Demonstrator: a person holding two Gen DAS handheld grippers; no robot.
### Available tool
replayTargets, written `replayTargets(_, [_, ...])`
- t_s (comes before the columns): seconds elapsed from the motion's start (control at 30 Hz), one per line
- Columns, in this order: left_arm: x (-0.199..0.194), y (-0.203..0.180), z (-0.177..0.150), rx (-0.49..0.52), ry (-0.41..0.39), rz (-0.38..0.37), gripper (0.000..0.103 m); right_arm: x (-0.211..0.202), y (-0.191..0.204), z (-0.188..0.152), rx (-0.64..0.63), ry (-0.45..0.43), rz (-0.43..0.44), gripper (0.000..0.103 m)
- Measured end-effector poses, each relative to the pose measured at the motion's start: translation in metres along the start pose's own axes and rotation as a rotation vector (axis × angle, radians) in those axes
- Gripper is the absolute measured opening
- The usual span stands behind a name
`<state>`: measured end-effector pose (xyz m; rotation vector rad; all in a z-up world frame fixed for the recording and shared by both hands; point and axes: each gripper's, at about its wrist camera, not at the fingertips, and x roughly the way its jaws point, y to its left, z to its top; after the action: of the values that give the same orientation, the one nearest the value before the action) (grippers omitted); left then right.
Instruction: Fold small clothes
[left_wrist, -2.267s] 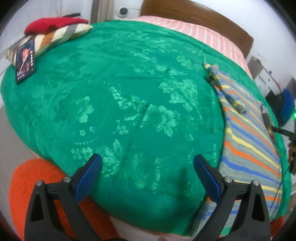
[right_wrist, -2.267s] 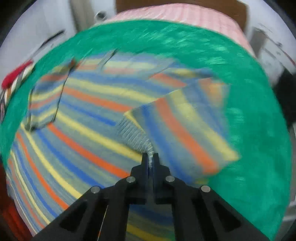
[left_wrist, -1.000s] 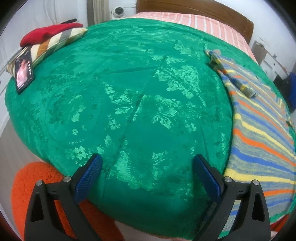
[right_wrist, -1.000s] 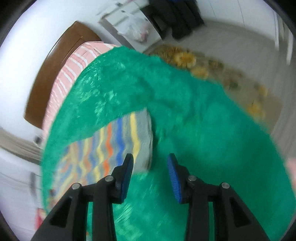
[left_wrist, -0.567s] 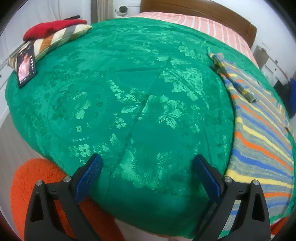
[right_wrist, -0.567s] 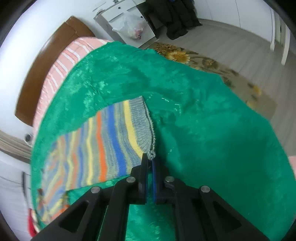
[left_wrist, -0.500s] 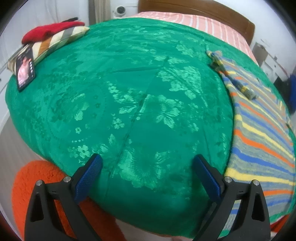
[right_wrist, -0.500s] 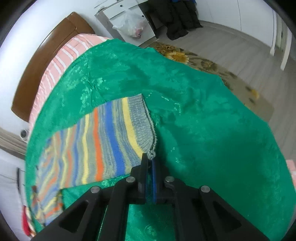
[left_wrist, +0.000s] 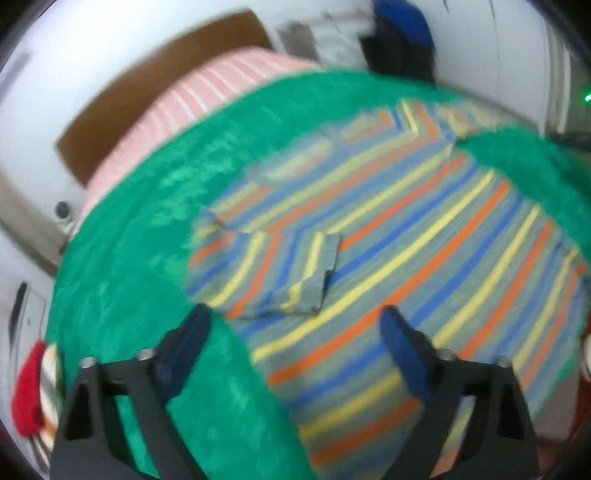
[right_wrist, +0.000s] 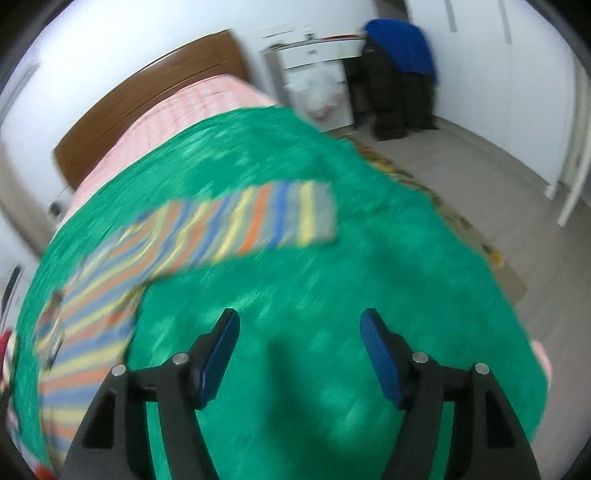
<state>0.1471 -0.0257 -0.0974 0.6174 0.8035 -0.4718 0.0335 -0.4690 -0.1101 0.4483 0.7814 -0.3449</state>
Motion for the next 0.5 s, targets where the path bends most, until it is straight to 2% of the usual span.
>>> replayTargets(0.07, [0.047,0.003,0.007,-0.009,0.092,-0.026,0.077,-0.008,0.014,-0.023,-0.027,0.010,0.046,0.067])
replayTargets(0.13, [0.073,0.007,0.007,-0.039,0.139,-0.036,0.062,-0.016,0.025,-0.045,-0.062,0.017,0.080,0.067])
replayTargets(0.2, [0.088,0.018,0.005,-0.128,0.170,-0.111,0.002,-0.023,0.038,-0.065,-0.100,0.009,0.092,0.067])
replayTargets(0.23, [0.084,0.031,0.006,-0.208,0.163,-0.124,0.003,-0.025,0.043,-0.073,-0.115,0.005,0.093,0.067])
replayTargets(0.3, [0.066,0.057,0.005,-0.318,0.092,-0.130,0.003,-0.030,0.050,-0.086,-0.139,-0.013,0.091,0.067])
replayTargets(0.4, [0.040,0.139,-0.016,-0.606,0.011,-0.064,0.003,-0.041,0.061,-0.098,-0.168,-0.065,0.099,0.067])
replayTargets(0.5, [0.035,0.216,-0.056,-0.867,0.007,0.033,0.002,-0.041,0.072,-0.103,-0.224,-0.099,0.106,0.068])
